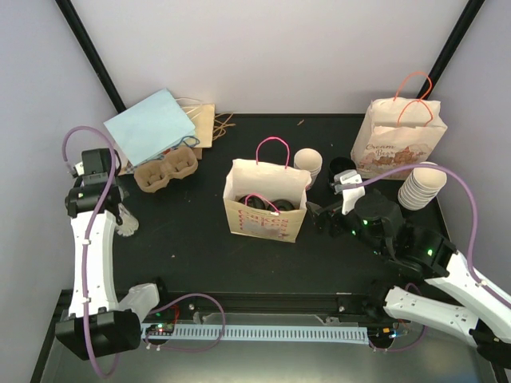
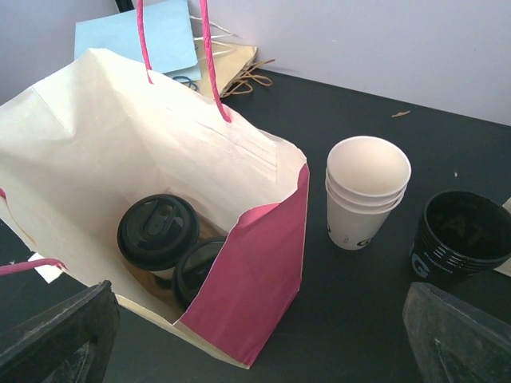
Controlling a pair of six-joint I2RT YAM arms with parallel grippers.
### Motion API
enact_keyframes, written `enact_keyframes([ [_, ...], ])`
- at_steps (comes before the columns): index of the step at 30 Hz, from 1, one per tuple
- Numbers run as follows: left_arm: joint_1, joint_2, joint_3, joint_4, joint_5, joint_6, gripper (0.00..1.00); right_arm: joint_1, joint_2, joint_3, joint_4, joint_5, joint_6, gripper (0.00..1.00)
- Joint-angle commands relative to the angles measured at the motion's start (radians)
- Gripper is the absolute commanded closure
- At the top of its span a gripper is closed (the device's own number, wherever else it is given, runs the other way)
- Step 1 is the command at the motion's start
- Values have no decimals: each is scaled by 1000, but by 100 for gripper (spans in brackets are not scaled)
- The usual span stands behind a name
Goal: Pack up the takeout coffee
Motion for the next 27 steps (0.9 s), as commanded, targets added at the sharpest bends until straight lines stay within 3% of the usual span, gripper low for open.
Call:
enact_keyframes([
  [1,6,3,-18,29,-17,6,75,-5,-8,-4,38,20,-17,0],
  [15,18,17,-30,41,-21,-3,79,-5,-11,11,19,23,-22,0],
  [18,19,12,-31,40,-21,-3,84,-5,-13,13,17,24,-20,0],
  [22,19,9,-10,17,-16,-2,98,-4,-11,13,17,20,-18,0],
  [27,19,-17,23,-16,-13,2,98,-5,-10,14,14,16,-17,0],
])
